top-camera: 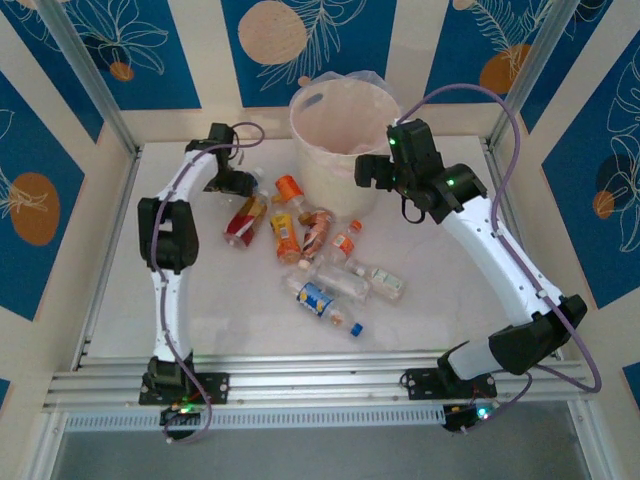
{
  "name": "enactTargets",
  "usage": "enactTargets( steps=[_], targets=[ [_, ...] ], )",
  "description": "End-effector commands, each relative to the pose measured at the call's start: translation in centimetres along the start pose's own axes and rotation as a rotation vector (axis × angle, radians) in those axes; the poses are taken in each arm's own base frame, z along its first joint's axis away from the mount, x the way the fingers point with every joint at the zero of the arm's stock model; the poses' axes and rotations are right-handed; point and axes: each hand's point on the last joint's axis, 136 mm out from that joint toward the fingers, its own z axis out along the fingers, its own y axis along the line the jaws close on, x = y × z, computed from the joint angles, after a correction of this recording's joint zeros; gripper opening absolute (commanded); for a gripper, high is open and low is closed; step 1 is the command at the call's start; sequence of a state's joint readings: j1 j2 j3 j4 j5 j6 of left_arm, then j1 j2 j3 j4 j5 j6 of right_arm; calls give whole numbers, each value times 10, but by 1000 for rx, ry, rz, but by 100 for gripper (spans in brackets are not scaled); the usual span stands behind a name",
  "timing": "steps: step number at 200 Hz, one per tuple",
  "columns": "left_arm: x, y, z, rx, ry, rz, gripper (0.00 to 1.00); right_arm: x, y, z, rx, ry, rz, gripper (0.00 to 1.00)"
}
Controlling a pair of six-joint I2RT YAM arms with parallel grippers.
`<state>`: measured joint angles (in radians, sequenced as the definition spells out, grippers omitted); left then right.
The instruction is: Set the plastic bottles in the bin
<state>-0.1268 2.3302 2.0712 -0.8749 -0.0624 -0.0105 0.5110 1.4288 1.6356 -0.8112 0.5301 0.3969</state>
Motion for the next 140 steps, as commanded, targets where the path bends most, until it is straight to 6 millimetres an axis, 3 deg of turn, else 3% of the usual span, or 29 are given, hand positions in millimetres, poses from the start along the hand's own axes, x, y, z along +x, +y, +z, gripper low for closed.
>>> enactTargets(
  steps=[1, 78, 109, 140],
  targets=[
    [11, 7, 18, 41, 54, -61, 85, -5, -1, -8, 4, -40, 27, 99],
    [2, 12, 40, 41, 83, -136, 84, 7, 2, -1, 5, -11, 19, 99],
    [4, 14, 41, 34, 90, -151, 73, 10, 1, -1, 13, -7, 16, 99],
    [-4, 15, 24, 30, 54, -156, 57, 11, 0, -1, 17, -12, 15, 99]
  ],
)
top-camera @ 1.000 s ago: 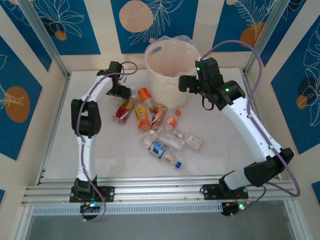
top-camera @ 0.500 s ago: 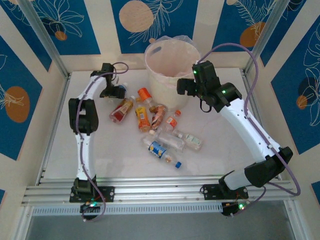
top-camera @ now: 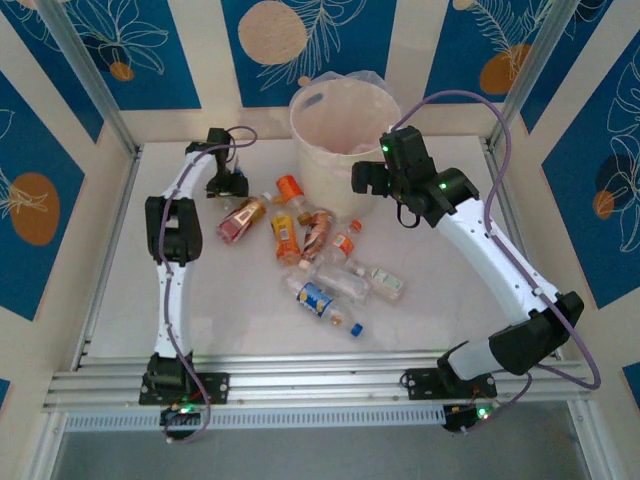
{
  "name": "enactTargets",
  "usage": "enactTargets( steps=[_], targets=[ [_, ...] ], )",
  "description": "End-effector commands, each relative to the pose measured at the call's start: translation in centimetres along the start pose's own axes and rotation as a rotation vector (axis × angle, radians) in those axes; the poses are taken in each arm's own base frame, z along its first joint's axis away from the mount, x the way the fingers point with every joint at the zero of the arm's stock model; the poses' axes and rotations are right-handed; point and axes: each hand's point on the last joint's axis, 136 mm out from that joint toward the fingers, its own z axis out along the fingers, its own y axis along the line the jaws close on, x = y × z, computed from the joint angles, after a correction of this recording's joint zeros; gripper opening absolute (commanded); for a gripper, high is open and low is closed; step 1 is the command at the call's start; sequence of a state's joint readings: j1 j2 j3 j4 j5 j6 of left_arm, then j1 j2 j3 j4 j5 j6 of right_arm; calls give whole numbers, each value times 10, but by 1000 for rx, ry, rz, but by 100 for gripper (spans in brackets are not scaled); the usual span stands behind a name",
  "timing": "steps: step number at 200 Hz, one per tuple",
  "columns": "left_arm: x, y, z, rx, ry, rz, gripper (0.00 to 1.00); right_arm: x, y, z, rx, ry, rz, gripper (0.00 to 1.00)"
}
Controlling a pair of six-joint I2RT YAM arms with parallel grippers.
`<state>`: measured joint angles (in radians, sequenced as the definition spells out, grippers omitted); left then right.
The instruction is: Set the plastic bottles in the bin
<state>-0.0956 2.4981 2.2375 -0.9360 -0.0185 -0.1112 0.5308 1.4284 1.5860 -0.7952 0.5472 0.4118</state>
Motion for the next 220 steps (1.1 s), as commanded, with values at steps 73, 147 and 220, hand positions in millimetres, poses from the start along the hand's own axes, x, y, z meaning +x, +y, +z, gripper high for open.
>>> enactTargets(
  steps=[73, 147, 220],
  targets=[
    [-28, -7, -126, 68, -247, -67, 54, -1, -12, -20, 13, -94, 41, 99],
    [-28, -94, -281, 274, -584, 22, 54, 15, -38, -32, 85, -138, 74, 99],
    [-36, -229, -378, 489, -859, 234, 54, 38, -48, -25, 116, -114, 107, 99]
  ],
)
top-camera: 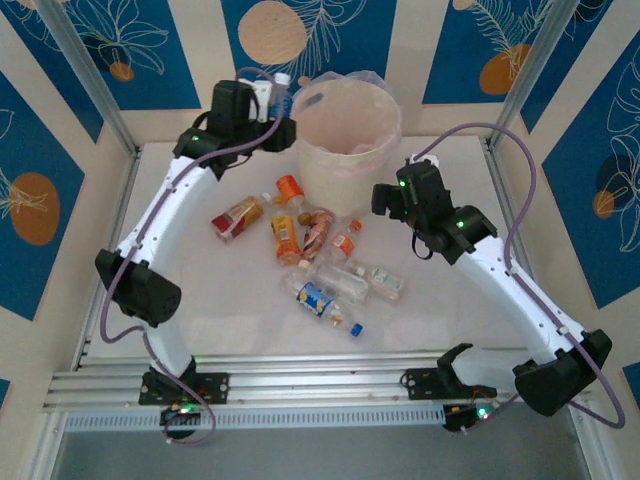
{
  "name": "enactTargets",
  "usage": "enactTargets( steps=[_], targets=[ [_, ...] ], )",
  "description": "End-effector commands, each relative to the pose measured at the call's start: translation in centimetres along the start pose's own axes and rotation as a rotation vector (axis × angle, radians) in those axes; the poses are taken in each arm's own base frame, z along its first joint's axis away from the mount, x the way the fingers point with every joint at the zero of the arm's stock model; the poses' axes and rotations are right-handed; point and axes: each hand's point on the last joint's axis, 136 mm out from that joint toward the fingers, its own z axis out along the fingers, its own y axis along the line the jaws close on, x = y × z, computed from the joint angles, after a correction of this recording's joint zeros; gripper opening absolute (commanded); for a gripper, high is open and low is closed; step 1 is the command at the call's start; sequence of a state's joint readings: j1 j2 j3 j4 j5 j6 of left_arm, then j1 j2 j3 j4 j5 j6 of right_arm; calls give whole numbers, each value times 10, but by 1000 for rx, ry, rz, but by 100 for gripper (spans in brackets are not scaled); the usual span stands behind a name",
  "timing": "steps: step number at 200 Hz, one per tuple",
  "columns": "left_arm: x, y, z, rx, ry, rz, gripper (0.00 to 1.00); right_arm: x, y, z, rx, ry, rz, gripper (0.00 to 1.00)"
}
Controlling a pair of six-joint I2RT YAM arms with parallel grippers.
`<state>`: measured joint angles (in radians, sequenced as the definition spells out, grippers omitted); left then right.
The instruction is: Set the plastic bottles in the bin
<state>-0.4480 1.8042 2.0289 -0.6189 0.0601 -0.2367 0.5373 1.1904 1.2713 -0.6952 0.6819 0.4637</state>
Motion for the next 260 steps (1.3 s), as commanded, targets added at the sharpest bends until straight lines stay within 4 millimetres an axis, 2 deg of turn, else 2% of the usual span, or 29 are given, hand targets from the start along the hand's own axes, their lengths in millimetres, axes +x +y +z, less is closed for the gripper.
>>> enactTargets(
  steps=[1, 48, 84, 130, 169, 220, 260],
  targets=[
    [-41, -31, 2, 73, -137, 33, 54, -4, -4, -5, 7, -37, 53, 99],
    [-68, -68, 36, 155, -213, 62, 54, 5, -4, -5, -4, -19, 64, 99],
    [-74, -81, 66, 208, -242, 69, 54, 10, -4, -4, -7, -5, 68, 99],
    [-55, -87, 105, 263, -216, 89, 55, 12, -2, -4, -16, 4, 68, 99],
    [-38, -85, 125, 270, -178, 103, 61, 14, -1, -3, -18, 11, 68, 99],
    [-22, -80, 141, 258, -139, 107, 73, 15, 0, 2, -9, 20, 60, 99],
    [-19, -77, 144, 245, -131, 105, 75, 16, 1, 6, -3, 28, 57, 99]
  ],
)
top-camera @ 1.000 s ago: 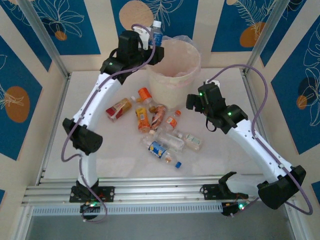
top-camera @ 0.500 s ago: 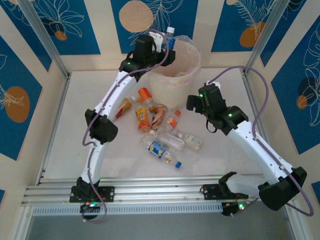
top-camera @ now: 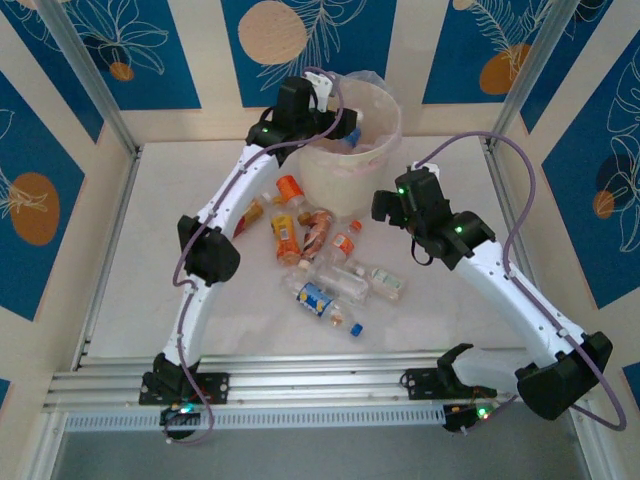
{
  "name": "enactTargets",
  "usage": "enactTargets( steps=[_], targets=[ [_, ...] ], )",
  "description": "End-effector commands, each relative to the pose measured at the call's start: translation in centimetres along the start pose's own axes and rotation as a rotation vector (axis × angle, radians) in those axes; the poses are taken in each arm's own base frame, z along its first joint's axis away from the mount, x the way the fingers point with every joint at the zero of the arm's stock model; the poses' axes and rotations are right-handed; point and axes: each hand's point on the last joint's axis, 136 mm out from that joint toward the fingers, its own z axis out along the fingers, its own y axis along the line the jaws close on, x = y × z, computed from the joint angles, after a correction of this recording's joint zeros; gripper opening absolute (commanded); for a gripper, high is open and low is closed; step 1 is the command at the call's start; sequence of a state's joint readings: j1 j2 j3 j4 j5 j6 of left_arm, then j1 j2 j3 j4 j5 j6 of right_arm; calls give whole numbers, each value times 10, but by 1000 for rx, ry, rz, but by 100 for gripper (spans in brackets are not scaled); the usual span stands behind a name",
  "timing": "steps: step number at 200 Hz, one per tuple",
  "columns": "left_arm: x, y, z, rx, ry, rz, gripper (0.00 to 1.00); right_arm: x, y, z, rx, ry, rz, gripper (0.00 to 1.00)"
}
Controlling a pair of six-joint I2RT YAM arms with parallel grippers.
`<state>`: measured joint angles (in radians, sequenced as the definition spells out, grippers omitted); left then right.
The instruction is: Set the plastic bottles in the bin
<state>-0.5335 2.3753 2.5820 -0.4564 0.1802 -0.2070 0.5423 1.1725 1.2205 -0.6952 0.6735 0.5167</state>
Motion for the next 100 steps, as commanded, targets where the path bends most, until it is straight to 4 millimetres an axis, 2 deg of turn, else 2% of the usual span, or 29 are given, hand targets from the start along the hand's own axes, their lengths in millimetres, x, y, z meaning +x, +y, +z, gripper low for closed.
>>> enactTargets(
  steps=[1, 30, 52, 87, 100],
  targets=[
    [-11, -9, -1, 22, -33, 23, 75, -1, 3, 2, -5, -4, 21, 99],
    [-18, -10, -7, 16, -50, 32, 75, 0, 2, 3, 0, -3, 20, 99],
    [-32, -15, -20, 17, -73, 37, 77, 3, 1, 5, 5, 3, 19, 99],
    [-70, -28, -61, 12, -139, 60, 82, 7, 3, 11, 7, 19, 16, 99],
    [-85, -35, -80, 15, -166, 72, 89, 9, 5, 13, 2, 26, 11, 99]
  ],
)
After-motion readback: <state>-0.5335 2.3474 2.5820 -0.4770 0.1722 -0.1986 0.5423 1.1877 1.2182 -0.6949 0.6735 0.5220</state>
